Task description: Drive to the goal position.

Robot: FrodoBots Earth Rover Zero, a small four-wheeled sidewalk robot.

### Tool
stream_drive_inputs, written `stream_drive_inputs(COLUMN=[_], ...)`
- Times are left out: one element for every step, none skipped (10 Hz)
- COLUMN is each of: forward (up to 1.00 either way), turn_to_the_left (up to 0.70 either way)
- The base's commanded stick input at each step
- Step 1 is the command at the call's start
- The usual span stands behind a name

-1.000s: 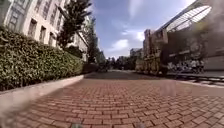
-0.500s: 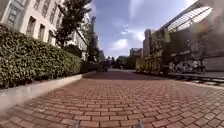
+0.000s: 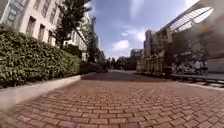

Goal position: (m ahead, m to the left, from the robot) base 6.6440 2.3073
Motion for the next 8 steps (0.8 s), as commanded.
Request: stream_drive_inputs(forward=[0.7,0.7,0.7,0.7,0.7,0.7,0.7,0.7], turn_to_the_left=[0.0,0.0,0.0,0.0,0.0,0.0,0.0,0.0])
